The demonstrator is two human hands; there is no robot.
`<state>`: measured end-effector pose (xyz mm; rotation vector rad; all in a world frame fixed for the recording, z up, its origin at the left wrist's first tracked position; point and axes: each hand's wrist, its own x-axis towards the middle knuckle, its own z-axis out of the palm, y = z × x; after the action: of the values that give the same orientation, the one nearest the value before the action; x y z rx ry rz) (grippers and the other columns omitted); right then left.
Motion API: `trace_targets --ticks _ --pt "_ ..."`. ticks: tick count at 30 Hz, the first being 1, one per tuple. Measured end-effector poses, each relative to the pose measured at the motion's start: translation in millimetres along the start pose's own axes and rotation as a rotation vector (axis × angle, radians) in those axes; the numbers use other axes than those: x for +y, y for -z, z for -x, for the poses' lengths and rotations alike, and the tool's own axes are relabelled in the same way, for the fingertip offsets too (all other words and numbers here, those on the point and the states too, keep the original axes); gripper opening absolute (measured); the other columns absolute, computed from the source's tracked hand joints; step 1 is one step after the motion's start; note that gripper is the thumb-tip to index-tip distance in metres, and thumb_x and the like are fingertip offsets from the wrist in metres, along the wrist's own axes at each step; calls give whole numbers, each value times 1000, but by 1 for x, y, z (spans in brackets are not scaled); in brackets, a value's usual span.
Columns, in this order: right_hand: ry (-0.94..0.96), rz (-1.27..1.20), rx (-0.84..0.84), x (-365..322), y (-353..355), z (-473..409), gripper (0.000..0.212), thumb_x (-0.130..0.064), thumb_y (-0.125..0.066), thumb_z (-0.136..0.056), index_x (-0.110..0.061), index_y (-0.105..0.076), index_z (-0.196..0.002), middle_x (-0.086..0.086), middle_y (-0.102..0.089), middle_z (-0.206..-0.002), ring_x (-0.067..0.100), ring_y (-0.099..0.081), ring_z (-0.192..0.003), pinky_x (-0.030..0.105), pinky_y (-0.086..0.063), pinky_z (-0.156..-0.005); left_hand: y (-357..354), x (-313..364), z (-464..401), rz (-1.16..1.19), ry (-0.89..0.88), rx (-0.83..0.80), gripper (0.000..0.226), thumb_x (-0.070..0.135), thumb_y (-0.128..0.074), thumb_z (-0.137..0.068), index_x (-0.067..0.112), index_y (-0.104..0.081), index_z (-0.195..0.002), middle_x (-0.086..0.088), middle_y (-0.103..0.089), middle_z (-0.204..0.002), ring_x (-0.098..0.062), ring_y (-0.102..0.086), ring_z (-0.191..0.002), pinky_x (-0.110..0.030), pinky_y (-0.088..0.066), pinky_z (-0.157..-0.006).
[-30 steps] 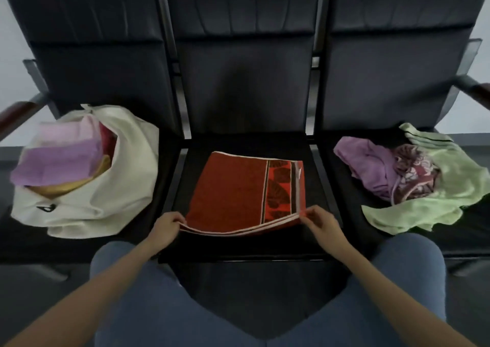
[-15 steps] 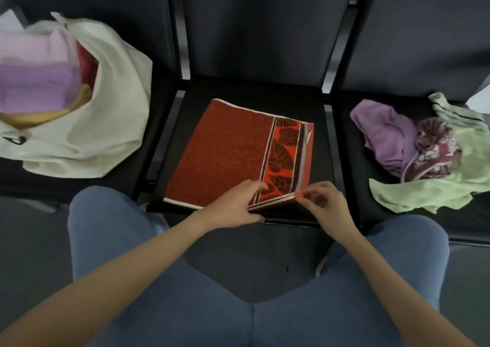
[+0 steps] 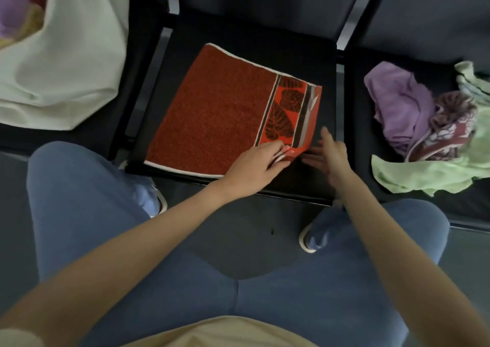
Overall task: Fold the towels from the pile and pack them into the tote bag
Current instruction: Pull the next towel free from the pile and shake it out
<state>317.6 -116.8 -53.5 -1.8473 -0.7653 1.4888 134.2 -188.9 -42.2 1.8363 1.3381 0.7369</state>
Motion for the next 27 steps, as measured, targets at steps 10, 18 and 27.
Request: trace_targets --ticks 10,18,27 --pt "7 62 52 -71 -32 -76 48 -17 -70 -85 -2 -44 -122 11 -63 -109 19 -65 -85 29 -57 -57 44 7 3 287 356 -170 26 7 -66 -83 23 -55 -65 11 -48 -60 -2 -48 -54 -19 -38 -58" --pt "110 -75 196 -76 1 -72 11 -4 -65 -80 -9 -57 -85 3 -64 -70 13 -66 -58 25 -52 -51 30 29 4 340 364 -283 11 5 -64 -83 1 -69 -75 -10 -69 -71 -17 -69 -68 -31 -58 -72" --pt "243 53 212 -120 -53 -45 27 2 -64 -73 -14 -45 -62 3 -50 -58 13 -50 -48 25 -44 -47 53 26 30 586 476 -273 11 -5 -58 -86 -15 -64 -86 -26 -68 -83 -26 -73 -79 -35 -60 -79"
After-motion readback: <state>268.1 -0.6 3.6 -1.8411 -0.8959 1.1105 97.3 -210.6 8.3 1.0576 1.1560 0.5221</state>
